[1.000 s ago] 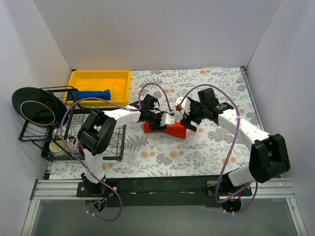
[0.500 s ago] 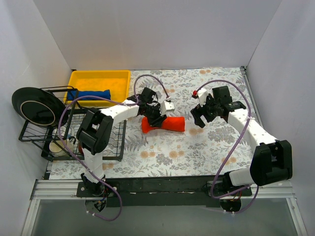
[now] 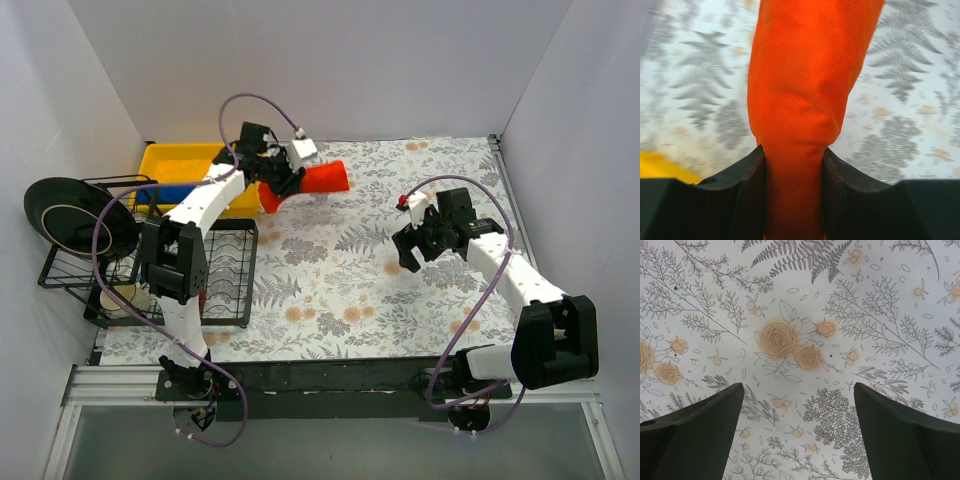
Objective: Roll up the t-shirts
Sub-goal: Place the T-shirt in the bin.
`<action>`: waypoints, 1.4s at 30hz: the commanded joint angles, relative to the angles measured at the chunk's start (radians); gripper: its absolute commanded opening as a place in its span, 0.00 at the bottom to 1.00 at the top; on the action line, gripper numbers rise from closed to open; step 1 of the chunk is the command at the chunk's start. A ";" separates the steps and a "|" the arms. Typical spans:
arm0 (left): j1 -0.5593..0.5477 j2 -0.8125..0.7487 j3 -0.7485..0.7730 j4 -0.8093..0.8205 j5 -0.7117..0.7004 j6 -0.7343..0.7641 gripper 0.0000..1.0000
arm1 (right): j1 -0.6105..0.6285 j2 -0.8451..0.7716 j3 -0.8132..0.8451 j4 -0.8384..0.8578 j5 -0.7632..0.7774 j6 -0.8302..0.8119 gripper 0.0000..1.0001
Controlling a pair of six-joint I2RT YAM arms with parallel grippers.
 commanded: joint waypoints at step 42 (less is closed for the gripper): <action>0.234 0.324 0.320 0.259 0.335 -0.386 0.00 | -0.136 0.024 -0.060 0.031 -0.081 -0.024 0.98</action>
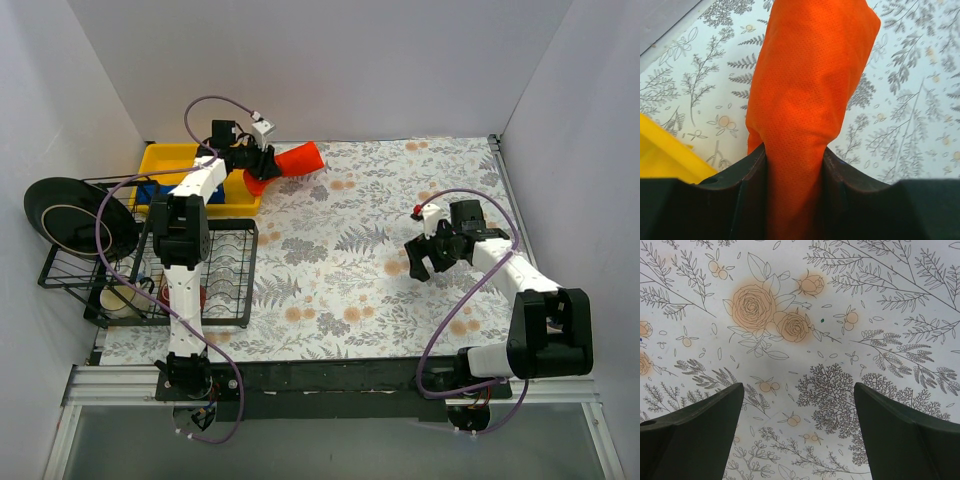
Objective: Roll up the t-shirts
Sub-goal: Place the T-shirt in the bin.
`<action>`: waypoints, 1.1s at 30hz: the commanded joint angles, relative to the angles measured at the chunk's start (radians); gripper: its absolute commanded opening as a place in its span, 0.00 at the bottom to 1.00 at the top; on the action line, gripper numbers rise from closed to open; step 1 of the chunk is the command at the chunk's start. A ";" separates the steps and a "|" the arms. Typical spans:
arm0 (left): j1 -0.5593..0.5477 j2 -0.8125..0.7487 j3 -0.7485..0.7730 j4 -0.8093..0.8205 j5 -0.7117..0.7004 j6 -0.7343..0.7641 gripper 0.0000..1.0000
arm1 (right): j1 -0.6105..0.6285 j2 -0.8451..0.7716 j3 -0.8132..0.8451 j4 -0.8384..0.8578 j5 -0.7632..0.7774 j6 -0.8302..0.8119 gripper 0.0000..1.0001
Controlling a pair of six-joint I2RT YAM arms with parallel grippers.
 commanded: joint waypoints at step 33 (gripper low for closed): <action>0.086 -0.201 -0.162 0.257 -0.439 -0.470 0.00 | 0.082 0.225 0.357 0.170 -0.316 0.236 0.88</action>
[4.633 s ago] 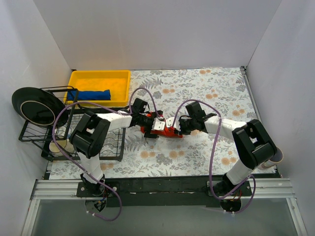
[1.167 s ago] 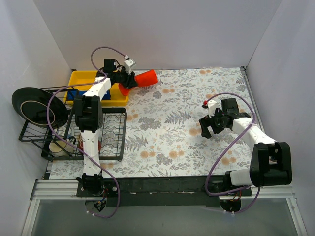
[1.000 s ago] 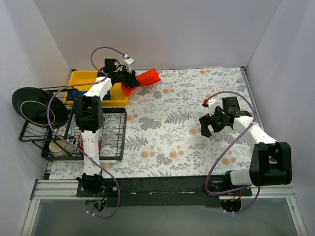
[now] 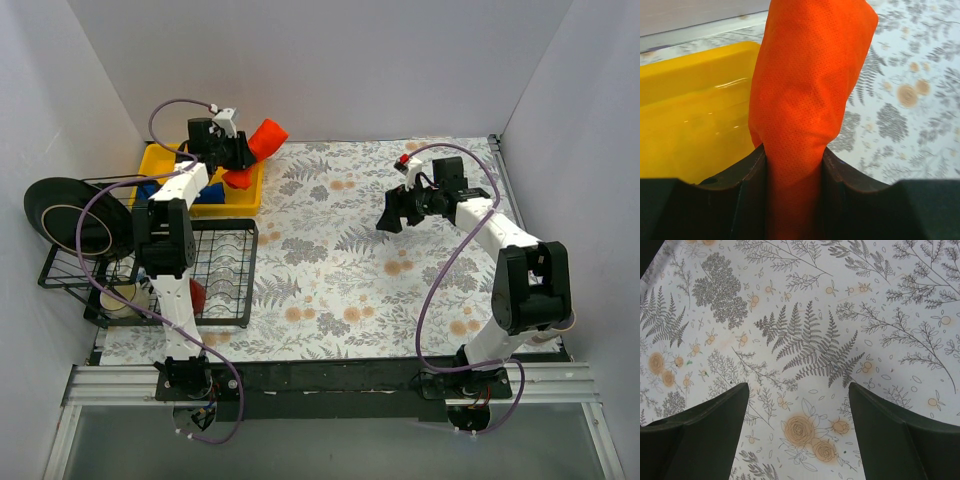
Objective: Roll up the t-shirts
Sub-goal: Place the T-shirt in the bin.
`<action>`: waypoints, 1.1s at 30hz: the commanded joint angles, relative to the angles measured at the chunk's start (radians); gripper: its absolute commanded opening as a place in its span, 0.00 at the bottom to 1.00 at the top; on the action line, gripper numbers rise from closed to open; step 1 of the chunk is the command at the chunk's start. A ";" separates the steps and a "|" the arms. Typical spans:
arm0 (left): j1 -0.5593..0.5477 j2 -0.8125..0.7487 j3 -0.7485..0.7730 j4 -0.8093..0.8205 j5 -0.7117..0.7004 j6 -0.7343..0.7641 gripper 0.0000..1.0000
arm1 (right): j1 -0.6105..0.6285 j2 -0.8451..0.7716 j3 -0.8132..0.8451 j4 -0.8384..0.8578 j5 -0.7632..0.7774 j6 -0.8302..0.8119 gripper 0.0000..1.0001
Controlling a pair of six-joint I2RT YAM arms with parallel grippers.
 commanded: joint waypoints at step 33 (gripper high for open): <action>-0.205 0.082 -0.027 0.070 -0.073 -0.227 0.00 | -0.010 -0.137 -0.148 -0.008 0.077 -0.066 0.90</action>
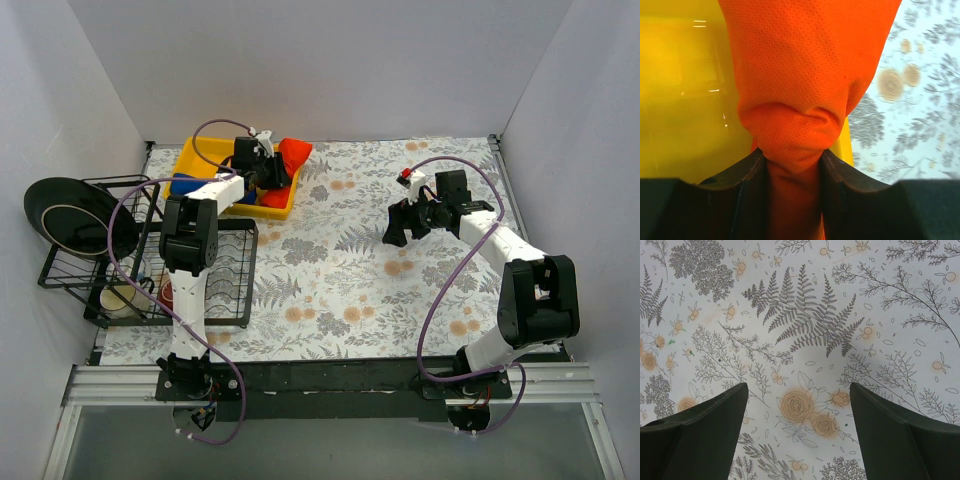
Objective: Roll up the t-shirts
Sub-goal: Place the T-shirt in the bin.
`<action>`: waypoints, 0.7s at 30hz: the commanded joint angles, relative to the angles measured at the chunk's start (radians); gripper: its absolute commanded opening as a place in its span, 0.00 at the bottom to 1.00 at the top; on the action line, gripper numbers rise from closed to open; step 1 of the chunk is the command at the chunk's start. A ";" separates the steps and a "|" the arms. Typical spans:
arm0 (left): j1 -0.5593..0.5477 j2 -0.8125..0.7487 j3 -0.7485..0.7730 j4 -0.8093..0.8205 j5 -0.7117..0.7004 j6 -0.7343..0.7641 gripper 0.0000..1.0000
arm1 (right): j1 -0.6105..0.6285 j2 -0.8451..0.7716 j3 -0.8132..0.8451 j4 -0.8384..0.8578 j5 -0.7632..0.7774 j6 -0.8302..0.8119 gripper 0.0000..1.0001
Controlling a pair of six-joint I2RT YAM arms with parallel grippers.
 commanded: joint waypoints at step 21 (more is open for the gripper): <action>0.138 -0.032 0.484 -0.530 0.649 1.128 0.00 | -0.019 -0.039 -0.051 0.006 0.014 -0.049 0.90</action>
